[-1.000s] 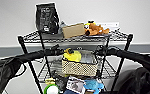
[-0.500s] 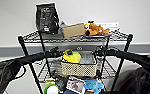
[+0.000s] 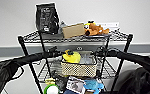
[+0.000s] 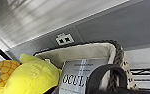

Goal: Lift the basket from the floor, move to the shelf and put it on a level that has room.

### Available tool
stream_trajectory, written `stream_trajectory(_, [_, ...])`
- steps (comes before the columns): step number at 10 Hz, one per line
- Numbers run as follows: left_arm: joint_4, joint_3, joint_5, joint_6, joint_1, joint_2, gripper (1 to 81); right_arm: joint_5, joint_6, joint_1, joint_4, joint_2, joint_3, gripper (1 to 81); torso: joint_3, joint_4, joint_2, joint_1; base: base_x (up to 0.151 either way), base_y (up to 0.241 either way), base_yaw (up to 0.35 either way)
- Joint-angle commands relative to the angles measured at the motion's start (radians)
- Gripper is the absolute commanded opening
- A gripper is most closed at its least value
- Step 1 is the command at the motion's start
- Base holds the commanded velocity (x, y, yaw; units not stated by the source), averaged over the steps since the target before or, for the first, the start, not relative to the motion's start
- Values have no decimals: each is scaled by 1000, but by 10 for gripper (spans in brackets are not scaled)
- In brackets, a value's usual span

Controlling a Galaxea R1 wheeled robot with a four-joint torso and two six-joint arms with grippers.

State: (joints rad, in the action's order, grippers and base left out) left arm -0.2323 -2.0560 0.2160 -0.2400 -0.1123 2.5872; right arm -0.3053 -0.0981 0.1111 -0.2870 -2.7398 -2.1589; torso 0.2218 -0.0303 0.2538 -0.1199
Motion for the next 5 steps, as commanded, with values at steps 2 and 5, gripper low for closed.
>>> stream_trajectory(2, [10,46,13,1,205,-59,811,-1,-3,-188,-8,35,48,811,0,0,0,0,0,0,0])
stream_trajectory(5, [10,196,11,-1,205,-188,811,12,-17,-187,-11,159,241,811,0,0,0,0,0,0,0])
